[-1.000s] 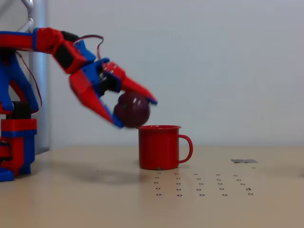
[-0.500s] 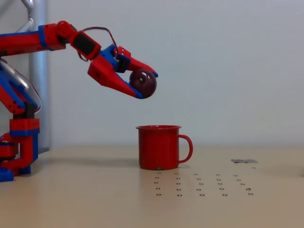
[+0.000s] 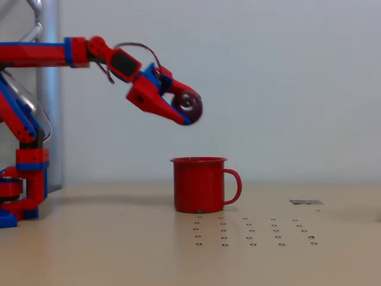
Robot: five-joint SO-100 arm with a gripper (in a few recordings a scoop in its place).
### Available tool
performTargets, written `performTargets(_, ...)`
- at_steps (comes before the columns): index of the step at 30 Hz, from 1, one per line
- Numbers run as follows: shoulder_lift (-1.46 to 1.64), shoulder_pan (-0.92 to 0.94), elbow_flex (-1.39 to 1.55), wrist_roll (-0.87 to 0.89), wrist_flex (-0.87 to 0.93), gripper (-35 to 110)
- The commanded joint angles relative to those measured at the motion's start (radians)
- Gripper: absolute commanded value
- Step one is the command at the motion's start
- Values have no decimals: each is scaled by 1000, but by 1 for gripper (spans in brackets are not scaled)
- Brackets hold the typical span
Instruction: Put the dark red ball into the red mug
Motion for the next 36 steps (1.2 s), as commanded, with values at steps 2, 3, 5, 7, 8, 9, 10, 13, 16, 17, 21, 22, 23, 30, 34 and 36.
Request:
performTargets(2, -25, 5, -110, -26, -40, -2)
performTargets(3, -35, 5, -110, -29, -38, -2)
performTargets(5, -52, 5, -107, -31, -35, -2)
performTargets(7, -66, 2, -107, -23, -35, -2)
performTargets(8, -74, 2, -107, -20, -35, -2)
performTargets(9, -78, 2, -107, -20, -34, -2)
performTargets(10, -86, 5, -110, -20, -28, -2)
performTargets(13, -100, 14, -109, -35, -18, -2)
performTargets(16, -126, 26, -103, -74, -14, 3)
performTargets(17, -129, 29, -100, -87, -14, 7)
performTargets(21, -132, 54, -97, -95, -31, 27)
performTargets(22, -133, 57, -97, -104, -34, 29)
performTargets(23, -135, 60, -97, -106, -43, 32)
performTargets(30, -137, 43, -58, -141, -58, 39)
performTargets(34, -133, 41, -34, -71, -43, 53)
performTargets(36, -118, 38, -48, -32, -43, 51)
